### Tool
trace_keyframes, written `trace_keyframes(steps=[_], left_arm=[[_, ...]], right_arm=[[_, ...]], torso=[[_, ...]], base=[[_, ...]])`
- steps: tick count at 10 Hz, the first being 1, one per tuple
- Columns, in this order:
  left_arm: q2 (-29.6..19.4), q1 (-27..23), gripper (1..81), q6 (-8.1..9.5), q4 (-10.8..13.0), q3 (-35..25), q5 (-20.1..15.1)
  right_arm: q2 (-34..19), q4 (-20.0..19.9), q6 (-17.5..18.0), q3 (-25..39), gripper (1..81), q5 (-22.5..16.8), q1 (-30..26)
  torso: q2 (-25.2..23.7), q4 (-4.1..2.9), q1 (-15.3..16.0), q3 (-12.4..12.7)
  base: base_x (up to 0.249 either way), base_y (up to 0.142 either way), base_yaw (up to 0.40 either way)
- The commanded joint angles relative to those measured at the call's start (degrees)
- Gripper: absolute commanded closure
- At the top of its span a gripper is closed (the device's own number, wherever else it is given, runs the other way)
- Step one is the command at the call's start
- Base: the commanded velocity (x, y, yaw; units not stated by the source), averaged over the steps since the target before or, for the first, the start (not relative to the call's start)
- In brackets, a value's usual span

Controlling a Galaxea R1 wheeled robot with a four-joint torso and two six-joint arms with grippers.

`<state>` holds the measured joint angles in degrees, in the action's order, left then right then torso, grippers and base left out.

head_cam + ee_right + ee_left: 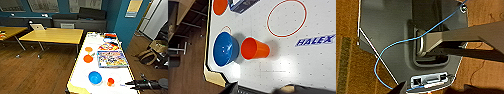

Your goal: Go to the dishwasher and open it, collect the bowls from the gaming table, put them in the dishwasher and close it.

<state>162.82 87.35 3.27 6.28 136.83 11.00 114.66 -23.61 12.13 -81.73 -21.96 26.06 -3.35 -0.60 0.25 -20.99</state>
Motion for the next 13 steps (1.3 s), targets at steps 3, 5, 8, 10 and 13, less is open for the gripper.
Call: trace_keyframes(steps=[3,5,8,10,13], left_arm=[[-0.6,-0.5,1.0,0.16,0.0,-0.2,-3.3],[-0.6,-0.5,1.0,0.16,0.1,-0.2,-3.3],[-0.6,-0.5,1.0,0.16,0.0,-0.2,-3.4],[-0.7,-0.5,1.0,0.16,0.0,-0.2,-3.3],[-0.6,-0.5,1.0,0.24,-0.4,1.0,-3.3]], right_arm=[[2.7,-0.5,14.7,-9.7,1.0,-5.0,-9.5],[4.6,4.4,22.2,-12.7,1.0,-5.2,-10.3],[9.5,7.5,25.8,-16.6,1.0,-7.6,-12.3],[13.1,7.5,26.4,-19.2,1.0,-8.2,-12.1],[17.9,7.5,26.4,-24.4,1.0,-8.3,-11.3]], torso=[[0.0,0.00,0.0,0.0],[0.0,0.00,0.0,0.0],[0.0,0.00,0.0,-0.1],[0.0,0.00,0.0,-0.1],[0.0,0.00,0.0,-0.1]], base=[[0.000,0.000,0.000],[0.000,0.000,0.000],[0.000,0.000,0.000],[0.000,0.000,0.000],[0.000,0.000,0.000]])
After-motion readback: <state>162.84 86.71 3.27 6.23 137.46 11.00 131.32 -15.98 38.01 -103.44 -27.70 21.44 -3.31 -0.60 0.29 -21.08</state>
